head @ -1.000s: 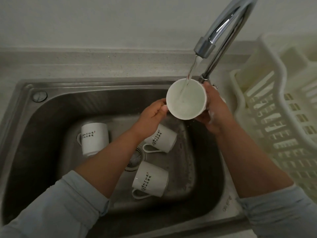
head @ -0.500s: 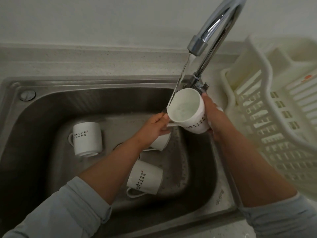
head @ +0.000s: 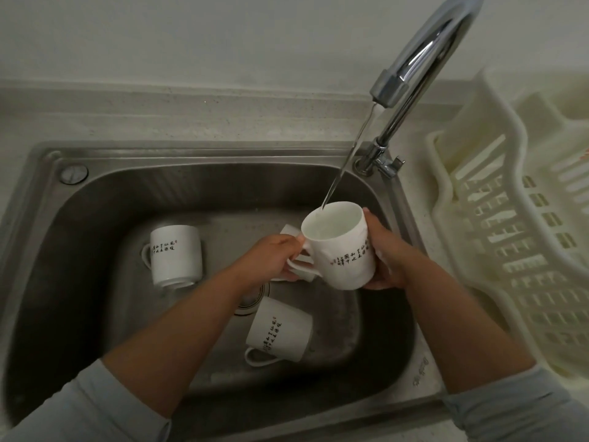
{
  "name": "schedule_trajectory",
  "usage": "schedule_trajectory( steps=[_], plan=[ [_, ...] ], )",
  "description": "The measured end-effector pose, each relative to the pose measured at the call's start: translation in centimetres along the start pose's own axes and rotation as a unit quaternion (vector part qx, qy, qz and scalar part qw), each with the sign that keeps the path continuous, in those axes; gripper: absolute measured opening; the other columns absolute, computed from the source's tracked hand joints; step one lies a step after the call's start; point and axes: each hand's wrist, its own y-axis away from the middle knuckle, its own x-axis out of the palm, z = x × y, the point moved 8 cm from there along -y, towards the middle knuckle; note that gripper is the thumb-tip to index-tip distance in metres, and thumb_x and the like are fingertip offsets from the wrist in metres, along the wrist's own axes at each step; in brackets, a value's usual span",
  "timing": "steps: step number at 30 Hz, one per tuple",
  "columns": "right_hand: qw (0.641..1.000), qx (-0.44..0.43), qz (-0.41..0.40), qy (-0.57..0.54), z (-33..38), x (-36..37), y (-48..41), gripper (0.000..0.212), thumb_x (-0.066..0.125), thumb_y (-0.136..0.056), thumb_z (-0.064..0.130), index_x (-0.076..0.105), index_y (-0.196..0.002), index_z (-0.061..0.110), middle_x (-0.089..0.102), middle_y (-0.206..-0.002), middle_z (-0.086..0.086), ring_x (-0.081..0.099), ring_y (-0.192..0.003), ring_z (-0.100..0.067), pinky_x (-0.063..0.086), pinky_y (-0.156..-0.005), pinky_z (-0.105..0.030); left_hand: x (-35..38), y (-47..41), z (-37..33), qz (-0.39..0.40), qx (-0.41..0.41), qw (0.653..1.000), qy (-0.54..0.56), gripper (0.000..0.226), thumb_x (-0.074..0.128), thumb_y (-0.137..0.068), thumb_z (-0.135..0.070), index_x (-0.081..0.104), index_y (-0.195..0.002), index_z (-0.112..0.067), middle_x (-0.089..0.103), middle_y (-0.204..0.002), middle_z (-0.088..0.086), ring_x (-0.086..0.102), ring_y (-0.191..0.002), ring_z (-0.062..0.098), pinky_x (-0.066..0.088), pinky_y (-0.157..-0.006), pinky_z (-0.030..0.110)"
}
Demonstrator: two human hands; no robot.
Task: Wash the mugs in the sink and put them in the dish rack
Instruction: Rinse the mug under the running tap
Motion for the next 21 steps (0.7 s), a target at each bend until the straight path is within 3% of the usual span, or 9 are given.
schedule_trajectory(
  steps=[4, 8, 10, 15, 21],
  plan=[
    [0.999, 0.027, 0.047, -0.006, -1.2, 1.4, -0.5, 0.070, 0.028, -0.080, 0.080, 0.056, -0.115, 0.026, 0.062, -0.100, -0.008, 0.058, -0.089, -0.028, 0.048, -0.062, -0.036, -0.7, 0.9, -0.5, -0.001, -0.025, 0.999, -0.029, 0.035, 0.042, -0.099, -0.028, 0.058, -0.080, -0.004, 0.067, -0.094, 0.009, 0.067, -0.093, 0.027, 0.056, -0.084, 0.038],
    [0.988, 0.070, 0.129, -0.052, -2.5, 4.2, -1.2, 0.078, 0.030, -0.076, 0.083, 0.063, -0.114, 0.024, 0.064, -0.114, -0.012, 0.060, -0.103, -0.034, 0.052, -0.079, -0.044, -1.8, 1.7, -1.1, -0.019, -0.045, 0.994, -0.093, 0.030, 0.042, -0.099, -0.028, 0.062, -0.089, -0.008, 0.068, -0.098, 0.011, 0.067, -0.080, 0.019, 0.056, -0.063, 0.022],
    [0.983, 0.077, 0.153, -0.062, -2.6, 5.3, -1.3, 0.074, 0.029, -0.080, 0.079, 0.065, -0.111, 0.022, 0.065, -0.113, -0.012, 0.060, -0.102, -0.034, 0.052, -0.077, -0.042, -2.3, 2.2, -1.6, -0.032, -0.053, 0.992, -0.111, 0.028, 0.042, -0.099, -0.028, 0.062, -0.097, -0.008, 0.067, -0.100, 0.011, 0.066, -0.079, 0.017, 0.055, -0.060, 0.020],
    [0.971, 0.089, 0.209, -0.081, -2.3, 8.1, -1.1, 0.073, 0.035, -0.078, 0.077, 0.064, -0.109, 0.018, 0.066, -0.110, -0.012, 0.061, -0.101, -0.032, 0.052, -0.076, -0.042, -3.4, 2.6, -2.9, -0.060, -0.052, 0.966, -0.247, 0.039, 0.038, -0.099, -0.034, 0.060, -0.114, -0.006, 0.063, -0.110, 0.014, 0.062, -0.099, 0.028, 0.052, -0.090, 0.043],
    [0.945, 0.108, 0.270, -0.153, -1.1, 10.8, -1.3, 0.059, 0.049, -0.080, 0.064, 0.065, -0.109, 0.016, 0.070, -0.106, -0.013, 0.062, -0.102, -0.034, 0.050, -0.089, -0.048, -4.2, 2.7, -5.4, -0.111, -0.021, 0.934, -0.338, 0.045, 0.034, -0.100, -0.035, 0.060, -0.117, -0.003, 0.061, -0.113, 0.017, 0.058, -0.102, 0.030, 0.049, -0.092, 0.043]
  ],
)
